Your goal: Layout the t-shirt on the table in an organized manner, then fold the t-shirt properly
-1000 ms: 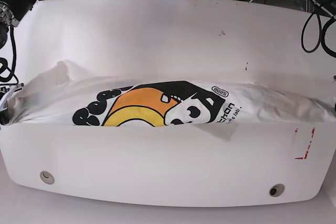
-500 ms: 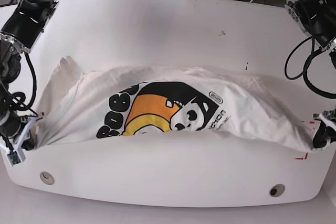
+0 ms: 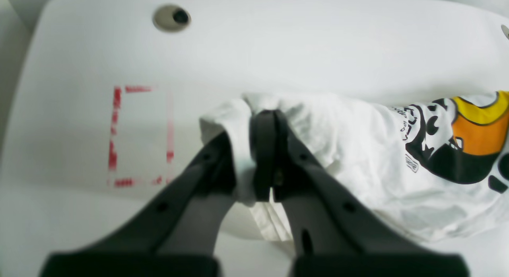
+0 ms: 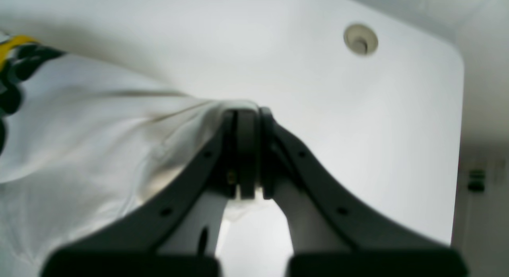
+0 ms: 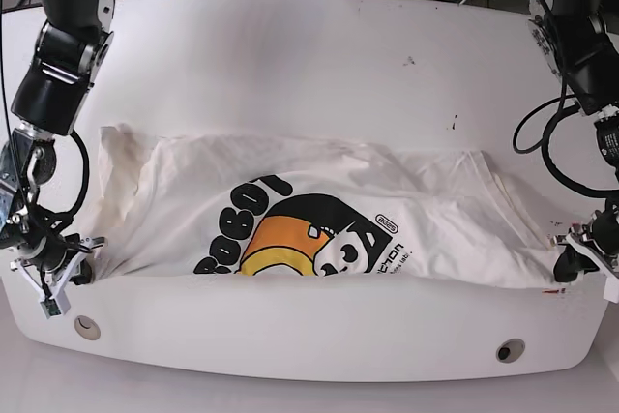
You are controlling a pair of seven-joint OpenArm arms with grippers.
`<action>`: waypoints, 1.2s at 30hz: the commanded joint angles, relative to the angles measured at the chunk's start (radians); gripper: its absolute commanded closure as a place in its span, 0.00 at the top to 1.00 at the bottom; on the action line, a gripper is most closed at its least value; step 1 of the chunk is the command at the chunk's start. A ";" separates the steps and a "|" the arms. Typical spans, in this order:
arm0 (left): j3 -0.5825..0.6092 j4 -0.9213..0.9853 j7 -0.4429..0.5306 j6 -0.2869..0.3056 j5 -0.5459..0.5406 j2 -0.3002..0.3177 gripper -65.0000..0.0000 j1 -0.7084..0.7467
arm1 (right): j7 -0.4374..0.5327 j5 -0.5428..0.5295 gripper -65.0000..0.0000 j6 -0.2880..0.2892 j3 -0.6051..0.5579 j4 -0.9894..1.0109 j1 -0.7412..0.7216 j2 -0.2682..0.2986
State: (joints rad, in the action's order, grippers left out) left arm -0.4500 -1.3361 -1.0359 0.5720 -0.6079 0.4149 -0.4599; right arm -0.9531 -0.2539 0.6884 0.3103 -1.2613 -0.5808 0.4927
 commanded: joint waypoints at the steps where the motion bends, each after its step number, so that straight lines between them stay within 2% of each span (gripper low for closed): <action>1: -0.007 0.031 0.084 -0.004 -0.020 0.060 0.00 -0.032 | 0.096 -0.005 0.00 0.010 -0.032 0.105 -0.092 0.024; 8: -0.008 0.102 0.108 -0.004 -0.022 0.109 0.00 -0.030 | 0.243 0.044 0.02 0.010 -0.082 0.272 -0.176 0.022; 16: -0.011 0.106 0.108 -0.002 -0.022 0.132 0.00 -0.029 | 0.363 0.063 0.02 0.010 -0.145 0.470 -0.279 0.013; 19: -0.011 0.105 0.108 -0.002 -0.022 0.135 0.00 -0.029 | 0.377 0.063 0.02 0.010 -0.158 0.495 -0.314 -0.002; 24: -0.011 0.056 0.104 -0.002 -0.027 0.146 0.00 -0.029 | 0.354 0.055 0.01 0.010 -0.158 0.493 -0.331 0.001; 28: -0.011 -0.010 0.078 0.004 -0.027 0.146 0.00 -0.029 | 0.279 0.049 0.00 0.010 -0.153 0.409 -0.333 0.031; 32: -0.011 -0.118 0.029 0.073 -0.027 0.147 0.00 -0.035 | 0.170 -0.038 0.00 0.010 -0.153 0.210 -0.265 0.053; 36: -0.011 -0.265 -0.017 0.113 -0.027 0.147 0.00 -0.055 | 0.075 -0.135 0.00 0.010 -0.153 0.002 -0.198 0.090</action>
State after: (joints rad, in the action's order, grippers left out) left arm -0.4553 -1.5089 -1.0672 0.6819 -0.6209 0.5362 -0.4686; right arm -0.8658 -0.3099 0.6926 0.1547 -1.1152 -0.7689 0.5591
